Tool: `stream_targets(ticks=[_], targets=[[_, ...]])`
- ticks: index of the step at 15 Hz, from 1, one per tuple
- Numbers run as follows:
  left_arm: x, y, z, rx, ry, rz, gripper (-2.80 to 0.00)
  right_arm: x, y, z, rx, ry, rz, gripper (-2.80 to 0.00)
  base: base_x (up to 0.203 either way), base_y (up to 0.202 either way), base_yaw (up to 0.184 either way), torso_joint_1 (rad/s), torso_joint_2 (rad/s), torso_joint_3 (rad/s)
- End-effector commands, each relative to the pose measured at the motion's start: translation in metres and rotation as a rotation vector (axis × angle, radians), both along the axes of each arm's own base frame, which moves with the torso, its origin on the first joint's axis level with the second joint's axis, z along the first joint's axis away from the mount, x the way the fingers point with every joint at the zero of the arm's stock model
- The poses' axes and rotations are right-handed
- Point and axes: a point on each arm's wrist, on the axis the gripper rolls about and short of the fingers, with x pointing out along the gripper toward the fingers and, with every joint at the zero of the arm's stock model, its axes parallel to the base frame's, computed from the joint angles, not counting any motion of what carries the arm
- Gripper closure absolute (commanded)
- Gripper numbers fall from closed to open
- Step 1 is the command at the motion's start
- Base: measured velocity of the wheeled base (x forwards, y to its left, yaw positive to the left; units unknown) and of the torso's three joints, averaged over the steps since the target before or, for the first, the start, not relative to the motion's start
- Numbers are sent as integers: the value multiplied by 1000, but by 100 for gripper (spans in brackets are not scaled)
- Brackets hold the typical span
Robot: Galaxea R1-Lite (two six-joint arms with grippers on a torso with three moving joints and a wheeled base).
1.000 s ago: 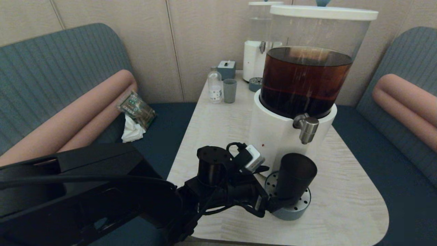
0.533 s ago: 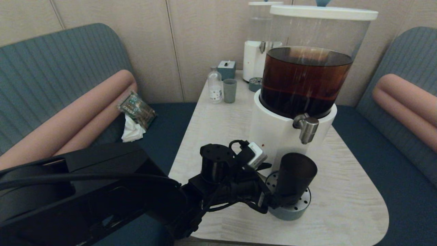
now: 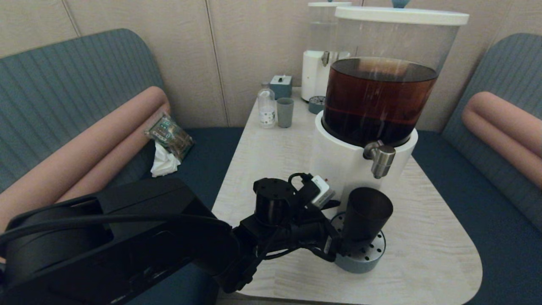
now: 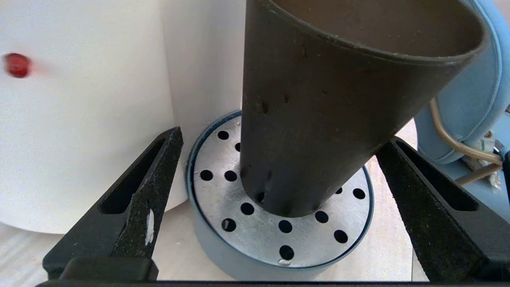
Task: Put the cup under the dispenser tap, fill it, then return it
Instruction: Place the cup next to the water dispenser
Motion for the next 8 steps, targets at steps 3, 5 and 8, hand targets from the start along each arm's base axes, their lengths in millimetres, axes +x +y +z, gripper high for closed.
stream_targets(ticks=[3, 5, 8], targets=[[-5, -3, 2, -4, -12, -19, -280, 0, 0, 0, 0, 0, 1, 0, 0, 0, 0, 0, 0, 0], [-8, -6, 1, -1, -29, -30, -280, 0, 0, 0, 0, 1, 1, 0, 0, 0, 0, 0, 0, 0], [-13, -11, 3, -13, -50, -48, -280, 0, 0, 0, -1, 0, 1, 0, 0, 0, 0, 0, 0, 0]])
